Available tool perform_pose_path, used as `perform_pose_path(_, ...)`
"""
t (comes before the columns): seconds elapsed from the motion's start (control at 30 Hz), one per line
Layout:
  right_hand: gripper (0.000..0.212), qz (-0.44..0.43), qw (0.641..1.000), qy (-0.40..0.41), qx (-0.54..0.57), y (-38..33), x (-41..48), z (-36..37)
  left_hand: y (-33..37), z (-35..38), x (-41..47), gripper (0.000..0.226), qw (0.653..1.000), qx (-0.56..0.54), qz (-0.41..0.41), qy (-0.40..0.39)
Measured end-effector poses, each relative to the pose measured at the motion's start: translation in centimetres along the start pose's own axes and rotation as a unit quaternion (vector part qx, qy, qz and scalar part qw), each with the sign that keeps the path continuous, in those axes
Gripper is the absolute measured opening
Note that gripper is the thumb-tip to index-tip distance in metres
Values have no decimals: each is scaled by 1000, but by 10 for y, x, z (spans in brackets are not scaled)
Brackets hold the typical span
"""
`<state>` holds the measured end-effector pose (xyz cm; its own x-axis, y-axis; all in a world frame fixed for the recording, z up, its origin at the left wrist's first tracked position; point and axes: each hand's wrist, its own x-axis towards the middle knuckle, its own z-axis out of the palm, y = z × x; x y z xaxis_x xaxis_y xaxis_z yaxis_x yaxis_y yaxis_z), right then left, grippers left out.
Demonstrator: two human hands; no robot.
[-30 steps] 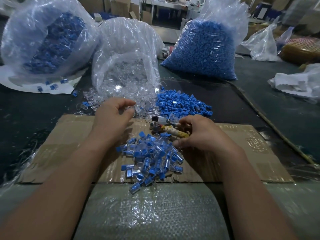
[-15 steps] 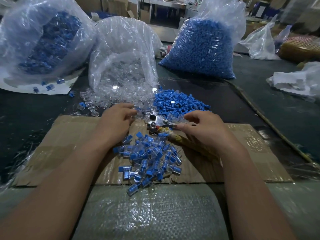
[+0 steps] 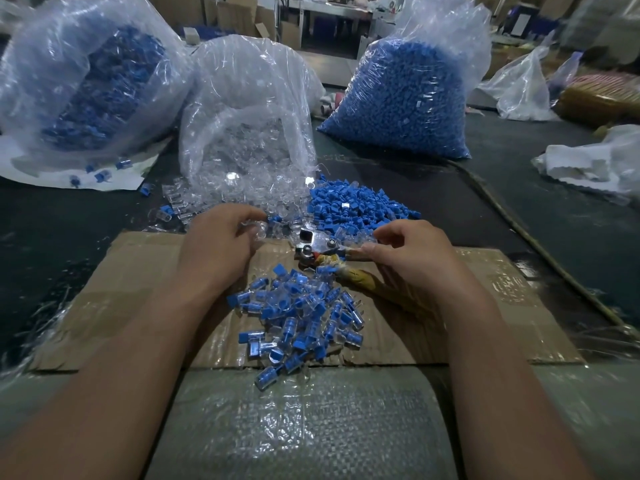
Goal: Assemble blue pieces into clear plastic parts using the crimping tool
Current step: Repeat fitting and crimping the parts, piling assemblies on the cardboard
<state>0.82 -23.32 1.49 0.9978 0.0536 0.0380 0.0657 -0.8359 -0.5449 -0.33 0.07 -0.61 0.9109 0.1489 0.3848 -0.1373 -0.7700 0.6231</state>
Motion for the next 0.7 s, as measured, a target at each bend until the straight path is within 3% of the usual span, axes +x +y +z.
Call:
perform_pose_path(0.17,38,9,1000,-2,5,0,0,1,2,-3,-5,27,998,-60,0,25)
perform_pose_path(0.3,35,16,1000,7,18,1,0,0,7,-5,-8,33,978,-200,-62,3)
perform_pose_path(0.7,10,68,995,76,20,7,24,-15,15,-7,-11,24,941,-319,-96,-66)
